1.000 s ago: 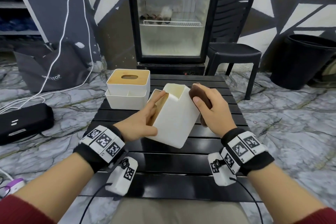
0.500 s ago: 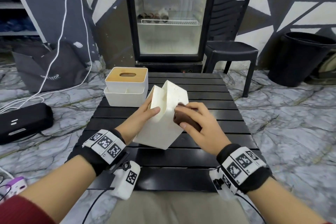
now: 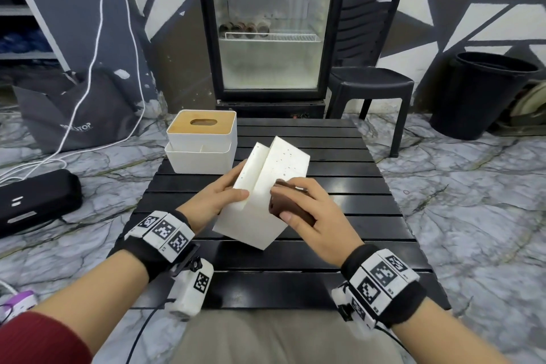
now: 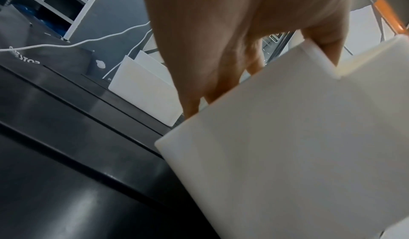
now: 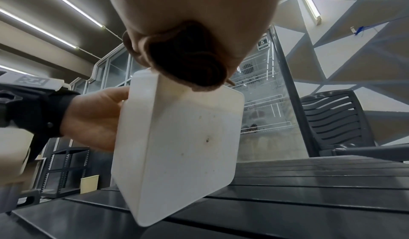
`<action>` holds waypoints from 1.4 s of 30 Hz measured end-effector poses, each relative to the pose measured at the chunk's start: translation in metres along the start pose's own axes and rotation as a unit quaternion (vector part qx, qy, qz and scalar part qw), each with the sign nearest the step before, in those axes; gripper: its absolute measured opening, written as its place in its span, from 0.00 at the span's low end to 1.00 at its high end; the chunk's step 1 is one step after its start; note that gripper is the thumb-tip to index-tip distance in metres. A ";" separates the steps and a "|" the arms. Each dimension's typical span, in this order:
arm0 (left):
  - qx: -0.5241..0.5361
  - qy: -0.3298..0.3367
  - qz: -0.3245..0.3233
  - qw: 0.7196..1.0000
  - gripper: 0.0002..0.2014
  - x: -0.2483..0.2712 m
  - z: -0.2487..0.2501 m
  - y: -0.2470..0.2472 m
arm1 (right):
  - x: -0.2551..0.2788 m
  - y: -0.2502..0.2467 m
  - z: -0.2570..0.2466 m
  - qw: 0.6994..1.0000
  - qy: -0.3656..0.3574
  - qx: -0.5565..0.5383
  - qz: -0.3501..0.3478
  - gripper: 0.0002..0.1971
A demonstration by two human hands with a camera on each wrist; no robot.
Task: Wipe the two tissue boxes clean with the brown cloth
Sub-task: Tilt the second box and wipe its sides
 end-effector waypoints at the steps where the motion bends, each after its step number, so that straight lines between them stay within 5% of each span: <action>1: -0.004 -0.003 -0.007 1.000 0.37 0.000 0.000 0.000 | -0.001 -0.001 0.002 1.000 0.005 -0.008 0.005 0.19; 19: -0.016 -0.008 -0.119 0.993 0.39 -0.015 0.009 0.014 | -0.029 -0.032 0.059 0.990 0.083 -0.013 0.114 0.18; 42: -0.052 0.010 -0.132 0.990 0.33 -0.016 0.014 0.021 | -0.043 -0.048 0.096 0.971 0.197 -0.108 0.086 0.08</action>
Point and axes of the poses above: each hand's wrist, its own x-axis away from the middle knuckle, its own y-axis out of the palm, z = x × y, the point moved 6 cm from there along -x, towards the middle knuckle, and after that the axes turned 10 degrees about y, right-handed, at the moved point
